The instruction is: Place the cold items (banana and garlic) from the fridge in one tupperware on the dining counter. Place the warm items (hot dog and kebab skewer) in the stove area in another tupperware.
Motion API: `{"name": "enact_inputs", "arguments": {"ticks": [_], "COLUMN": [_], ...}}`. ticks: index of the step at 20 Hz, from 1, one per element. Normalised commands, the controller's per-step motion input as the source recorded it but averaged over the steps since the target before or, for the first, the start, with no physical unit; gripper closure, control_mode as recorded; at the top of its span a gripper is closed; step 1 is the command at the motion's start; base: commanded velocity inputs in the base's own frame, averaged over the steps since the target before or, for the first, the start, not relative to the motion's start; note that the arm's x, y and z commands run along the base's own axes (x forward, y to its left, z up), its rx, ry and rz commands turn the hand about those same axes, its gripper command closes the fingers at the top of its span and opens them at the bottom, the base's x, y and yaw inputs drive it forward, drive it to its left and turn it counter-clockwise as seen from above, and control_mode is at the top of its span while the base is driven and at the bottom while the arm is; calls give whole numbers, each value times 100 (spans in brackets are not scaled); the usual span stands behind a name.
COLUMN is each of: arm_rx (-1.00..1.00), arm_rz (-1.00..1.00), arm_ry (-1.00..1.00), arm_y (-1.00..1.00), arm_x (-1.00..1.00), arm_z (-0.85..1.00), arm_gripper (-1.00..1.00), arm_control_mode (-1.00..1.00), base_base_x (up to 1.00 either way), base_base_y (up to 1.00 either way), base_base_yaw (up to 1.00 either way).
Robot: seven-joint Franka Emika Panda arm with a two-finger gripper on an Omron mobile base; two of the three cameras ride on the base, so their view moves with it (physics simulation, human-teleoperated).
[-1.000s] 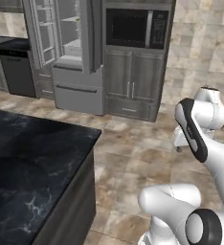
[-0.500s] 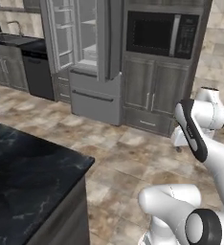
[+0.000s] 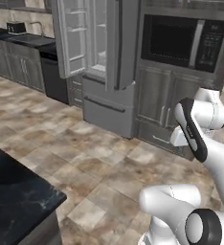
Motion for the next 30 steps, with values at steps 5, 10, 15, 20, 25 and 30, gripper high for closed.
{"name": "enact_inputs", "arguments": {"ticks": [5,10,15,20,25,30], "arm_rx": [0,0,0,0,0,0], "arm_rz": [0,0,0,0,0,0], "arm_ry": [0,0,0,0,0,0], "arm_y": [0,0,0,0,0,0], "arm_x": [0,0,0,0,0,0], "arm_z": [0,0,0,0,0,0], "arm_gripper": [-100,-100,-100,-100,-100,-100], "arm_control_mode": [100,100,100,100,100,100], "base_base_x": [100,100,100,100,100,89], "base_base_y": [-36,-17,-40,-40,-30,-1], "base_base_yaw": [39,49,49,46,42,1]}}
